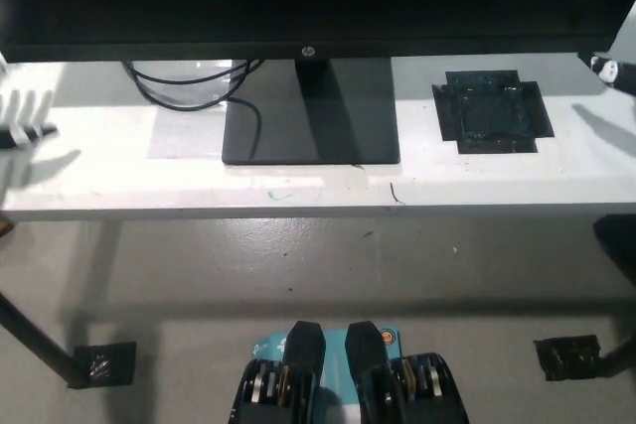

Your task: The monitor is placed at the center of the table and the robot uses both its hand to grab the left and right sides of the monitor to tilt the angle of the monitor downwards

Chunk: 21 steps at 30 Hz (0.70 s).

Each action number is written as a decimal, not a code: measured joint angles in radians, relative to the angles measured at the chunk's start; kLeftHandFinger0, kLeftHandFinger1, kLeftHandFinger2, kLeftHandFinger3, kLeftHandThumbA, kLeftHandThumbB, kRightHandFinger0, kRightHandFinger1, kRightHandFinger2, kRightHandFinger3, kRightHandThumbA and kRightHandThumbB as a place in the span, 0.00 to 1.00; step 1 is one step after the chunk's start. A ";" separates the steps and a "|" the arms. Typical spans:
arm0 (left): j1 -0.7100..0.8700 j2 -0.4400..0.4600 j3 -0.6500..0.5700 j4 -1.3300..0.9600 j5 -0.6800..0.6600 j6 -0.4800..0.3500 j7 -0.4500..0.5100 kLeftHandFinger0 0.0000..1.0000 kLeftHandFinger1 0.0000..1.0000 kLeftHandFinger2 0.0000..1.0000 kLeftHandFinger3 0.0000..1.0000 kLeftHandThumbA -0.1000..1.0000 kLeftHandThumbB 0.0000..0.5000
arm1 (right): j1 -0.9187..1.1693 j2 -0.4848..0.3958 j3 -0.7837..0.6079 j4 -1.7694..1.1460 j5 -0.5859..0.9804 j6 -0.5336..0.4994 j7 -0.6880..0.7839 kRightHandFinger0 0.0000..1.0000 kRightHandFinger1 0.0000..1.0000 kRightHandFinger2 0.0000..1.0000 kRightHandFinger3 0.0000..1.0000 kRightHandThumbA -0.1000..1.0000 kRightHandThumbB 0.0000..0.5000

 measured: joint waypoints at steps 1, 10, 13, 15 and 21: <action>0.025 -0.001 0.013 -0.024 -0.008 0.000 -0.003 1.00 1.00 1.00 1.00 0.95 0.72 | 0.016 -0.002 -0.008 -0.019 0.001 0.000 0.001 1.00 1.00 1.00 1.00 0.93 0.97; 0.463 -0.012 0.254 -0.464 -0.182 0.006 -0.049 1.00 1.00 1.00 1.00 1.00 0.82 | 0.369 -0.007 -0.107 -0.405 0.053 -0.004 0.029 1.00 1.00 1.00 1.00 1.00 1.00; 0.586 -0.019 0.315 -0.597 -0.232 0.011 -0.056 1.00 1.00 1.00 1.00 1.00 0.88 | 0.474 -0.007 -0.139 -0.521 0.070 -0.006 0.036 1.00 1.00 1.00 1.00 1.00 0.91; 0.669 -0.032 0.346 -0.688 -0.265 0.016 -0.060 1.00 1.00 1.00 1.00 0.98 0.84 | 0.541 -0.006 -0.159 -0.595 0.076 -0.009 0.037 1.00 1.00 1.00 1.00 1.00 0.87; 0.837 -0.096 0.370 -0.915 -0.350 0.017 -0.070 1.00 1.00 1.00 1.00 1.00 0.74 | 0.685 0.020 -0.185 -0.816 0.083 -0.025 0.039 1.00 1.00 1.00 1.00 1.00 0.80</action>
